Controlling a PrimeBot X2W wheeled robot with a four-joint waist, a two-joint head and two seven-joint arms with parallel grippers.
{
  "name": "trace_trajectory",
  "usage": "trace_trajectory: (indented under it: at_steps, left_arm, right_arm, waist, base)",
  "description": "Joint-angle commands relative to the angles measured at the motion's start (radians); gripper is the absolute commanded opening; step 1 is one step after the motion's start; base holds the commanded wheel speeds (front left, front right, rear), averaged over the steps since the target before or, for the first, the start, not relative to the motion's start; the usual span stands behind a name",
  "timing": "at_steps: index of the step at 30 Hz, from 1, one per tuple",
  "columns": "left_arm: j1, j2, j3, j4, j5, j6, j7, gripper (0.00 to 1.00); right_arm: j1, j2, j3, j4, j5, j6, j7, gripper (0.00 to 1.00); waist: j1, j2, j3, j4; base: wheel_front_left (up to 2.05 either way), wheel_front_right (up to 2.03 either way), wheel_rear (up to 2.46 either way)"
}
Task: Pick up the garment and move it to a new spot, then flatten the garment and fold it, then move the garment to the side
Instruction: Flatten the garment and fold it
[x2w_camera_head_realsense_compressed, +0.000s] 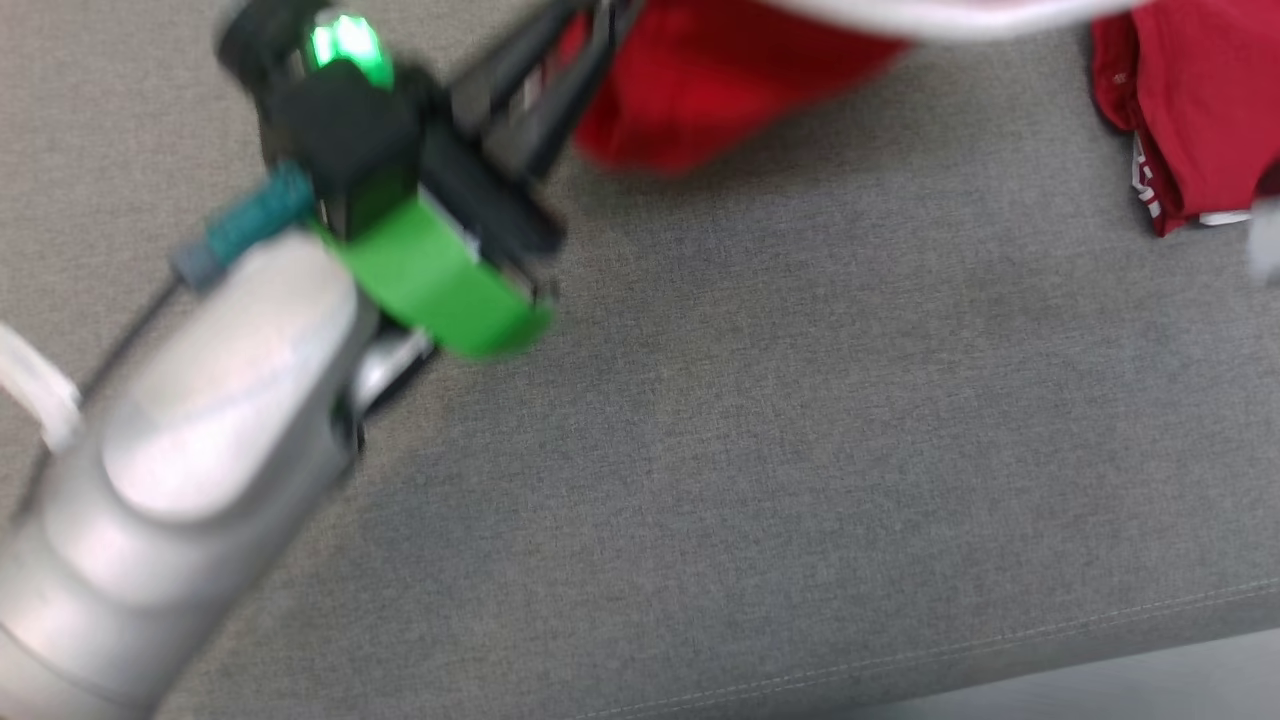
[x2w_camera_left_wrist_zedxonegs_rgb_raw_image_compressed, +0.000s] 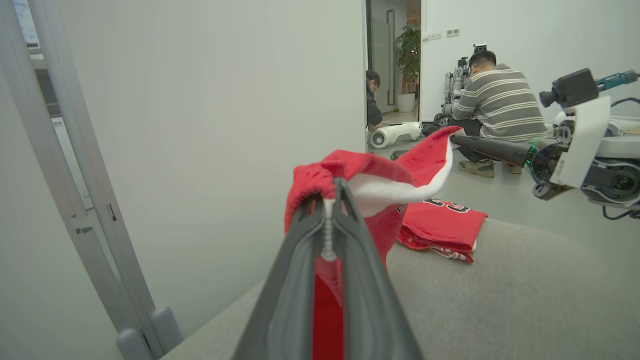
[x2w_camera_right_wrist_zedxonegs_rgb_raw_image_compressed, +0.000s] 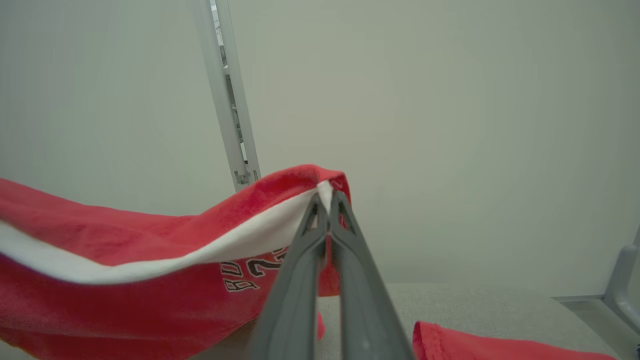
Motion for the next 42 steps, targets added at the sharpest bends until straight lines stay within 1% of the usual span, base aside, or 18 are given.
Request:
trace_trajectory:
  at_steps: [1, 4, 6, 8, 10, 12, 13, 14, 17, 19, 22, 26, 31, 33, 35, 39, 42]
  left_arm:
    - [0.1, 0.015, -0.007, -0.023, -0.024, 0.0, 0.0, 0.0]
    - [0.282, 0.038, -0.029, -0.064, -0.056, 0.0, 0.0, 0.0]
    - [0.405, 0.055, -0.063, -0.078, -0.085, 0.0, 0.0, 0.0]
    - [0.53, 0.058, -0.102, -0.095, -0.161, 0.0, 0.0, 0.0]
    - [0.612, 0.07, -0.125, -0.113, -0.224, 0.0, 0.0, 0.0]
    - [0.681, 0.095, -0.171, -0.13, -0.263, 0.0, 0.0, 0.0]
    - [0.704, 0.104, -0.177, -0.131, -0.277, 0.0, 0.0, 0.0]
    - [0.747, 0.117, -0.2, -0.147, -0.308, 0.0, 0.0, 0.0]
    - [0.774, 0.145, -0.245, -0.17, -0.341, 0.0, 0.0, 0.0]
    - [0.776, 0.15, -0.265, -0.181, -0.376, 0.0, 0.0, 0.0]
    - [0.761, 0.137, -0.263, -0.183, -0.409, 0.0, 0.0, 0.0]
    - [0.722, 0.101, -0.26, -0.162, -0.483, 0.0, 0.001, 0.0]
    - [0.633, 0.038, -0.281, -0.11, -0.591, 0.0, 0.004, 0.0]
    - [0.586, 0.001, -0.285, -0.09, -0.641, 0.0, 0.003, 0.0]
    - [0.552, -0.031, -0.282, -0.075, -0.694, 0.0, 0.003, 0.0]
    - [0.482, -0.078, -0.275, -0.041, -0.773, 0.0, 0.001, 0.0]
    - [0.447, -0.1, -0.256, -0.012, -0.831, 0.0, 0.001, 0.0]
  right_arm:
    - [0.097, -0.011, 0.011, -0.006, 0.03, 0.0, -0.002, 0.0]
    - [0.286, -0.027, 0.045, -0.013, 0.1, 0.0, -0.003, 0.0]
    - [0.397, -0.044, 0.085, -0.017, 0.169, 0.0, 0.004, 0.0]
    - [0.495, -0.073, 0.127, -0.033, 0.237, 0.0, 0.021, 0.0]
    - [0.567, -0.101, 0.155, -0.051, 0.293, 0.0, 0.039, 0.0]
    - [0.624, -0.134, 0.16, -0.072, 0.34, 0.0, 0.048, 0.0]
    - [0.646, -0.148, 0.158, -0.082, 0.355, 0.0, 0.048, 0.0]
    - [0.696, -0.181, 0.146, -0.104, 0.388, 0.0, 0.055, 0.0]
    - [0.753, -0.226, 0.119, -0.137, 0.417, 0.0, 0.066, 0.0]
    - [0.771, -0.248, 0.098, -0.159, 0.433, 0.0, 0.079, 0.0]
    - [0.758, -0.263, 0.086, -0.165, 0.443, 0.0, 0.115, 0.0]
    - [0.688, -0.276, 0.09, -0.148, 0.464, 0.0, 0.206, 0.0]
    - [0.54, -0.284, 0.115, -0.098, 0.472, 0.0, 0.344, 0.0]
    - [0.463, -0.286, 0.127, -0.07, 0.463, 0.0, 0.401, 0.0]
    - [0.393, -0.286, 0.138, -0.044, 0.452, 0.0, 0.443, 0.0]
    - [0.263, -0.285, 0.164, 0.006, 0.425, 0.0, 0.512, 0.0]
    - [0.185, -0.282, 0.185, 0.047, 0.417, 0.0, 0.56, 0.0]
  waist:
    - [-0.0001, 0.0, -0.041, 0.024]
    - [-0.0001, 0.0, -0.08, 0.03]
    - [-0.0001, 0.0, -0.108, 0.03]
    - [-0.0001, 0.0, -0.138, 0.028]
    - [-0.0001, 0.0, -0.167, 0.025]
    - [-0.0001, 0.0, -0.195, 0.023]
    - [-0.0001, 0.0, -0.207, 0.024]
    - [-0.0001, 0.0, -0.229, 0.031]
    - [-0.0001, 0.0, -0.252, 0.05]
    - [-0.0001, 0.0, -0.264, 0.066]
    - [-0.0001, 0.0, -0.27, 0.091]
    - [-0.0001, 0.0, -0.26, 0.137]
    - [-0.0001, 0.0, -0.235, 0.196]
    - [-0.0001, 0.0, -0.219, 0.223]
    - [-0.0001, 0.0, -0.204, 0.247]
    - [-0.0001, 0.0, -0.173, 0.285]
    - [-0.0001, 0.0, -0.148, 0.305]
  base:
    - [0.0, 0.0, 0.0]
    - [0.0, 0.0, 0.0]
    - [0.0, 0.0, 0.0]
    - [0.0, 0.0, 0.0]
    - [0.0, 0.0, 0.0]
    - [0.0, 0.0, 0.0]
    - [0.0, 0.0, 0.0]
    - [0.0, 0.0, 0.0]
    - [0.0, 0.0, 0.0]
    - [0.0, 0.0, 0.0]
    - [0.0, 0.0, 0.0]
    - [0.0, 0.0, 0.0]
    - [0.0, 0.0, 0.0]
    - [0.0, 0.0, 0.0]
    - [0.0, 0.0, 0.0]
    - [0.0, 0.0, 0.0]
    - [0.0, 0.0, 0.0]
